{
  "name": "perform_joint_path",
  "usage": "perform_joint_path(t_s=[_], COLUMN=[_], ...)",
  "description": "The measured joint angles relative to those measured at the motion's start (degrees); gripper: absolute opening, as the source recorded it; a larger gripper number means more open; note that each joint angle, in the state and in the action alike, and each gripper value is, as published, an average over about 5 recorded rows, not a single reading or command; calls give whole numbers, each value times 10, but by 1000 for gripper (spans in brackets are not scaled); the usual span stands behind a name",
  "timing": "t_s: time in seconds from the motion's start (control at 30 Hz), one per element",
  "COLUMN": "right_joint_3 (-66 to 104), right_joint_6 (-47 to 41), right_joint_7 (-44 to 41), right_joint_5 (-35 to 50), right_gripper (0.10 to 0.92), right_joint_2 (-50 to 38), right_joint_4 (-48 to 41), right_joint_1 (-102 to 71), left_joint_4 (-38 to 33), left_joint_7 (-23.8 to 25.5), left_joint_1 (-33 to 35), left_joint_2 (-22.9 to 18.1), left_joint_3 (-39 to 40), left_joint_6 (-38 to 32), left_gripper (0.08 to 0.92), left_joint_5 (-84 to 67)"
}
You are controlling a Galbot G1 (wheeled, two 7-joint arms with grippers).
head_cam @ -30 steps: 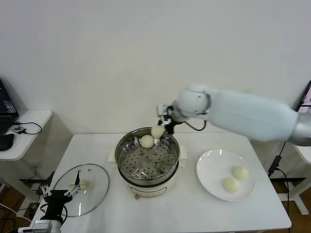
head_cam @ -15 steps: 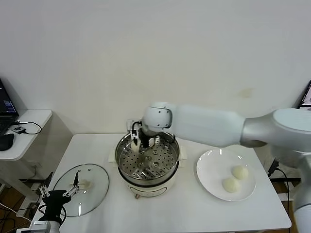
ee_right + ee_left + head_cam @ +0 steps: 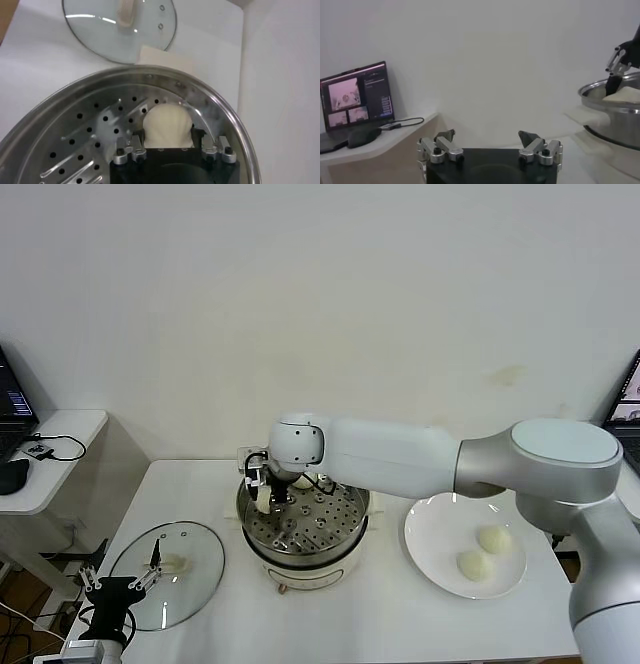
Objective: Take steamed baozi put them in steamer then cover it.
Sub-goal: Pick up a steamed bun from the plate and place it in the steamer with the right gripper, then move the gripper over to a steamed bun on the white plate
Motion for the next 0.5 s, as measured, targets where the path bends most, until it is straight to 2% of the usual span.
perform_joint_path(t_s=[0.27,0.5], right_joint_3=[5,11], right_joint_6=[-1,13], right_joint_7=[-15,-57], right_joint_5=[-3,-13], right_gripper=[803,823], right_joint_2=[-9,-53], right_joint_4=[7,42], right_joint_1=[9,43], left_joint_4=[0,1], left_joint_7=[0,0], left_joint_1=[0,-1], left_joint_2=[-2,-1], left_joint_3=[1,2], left_joint_6=[0,0], left_gripper=[823,823], left_joint_5=[0,0])
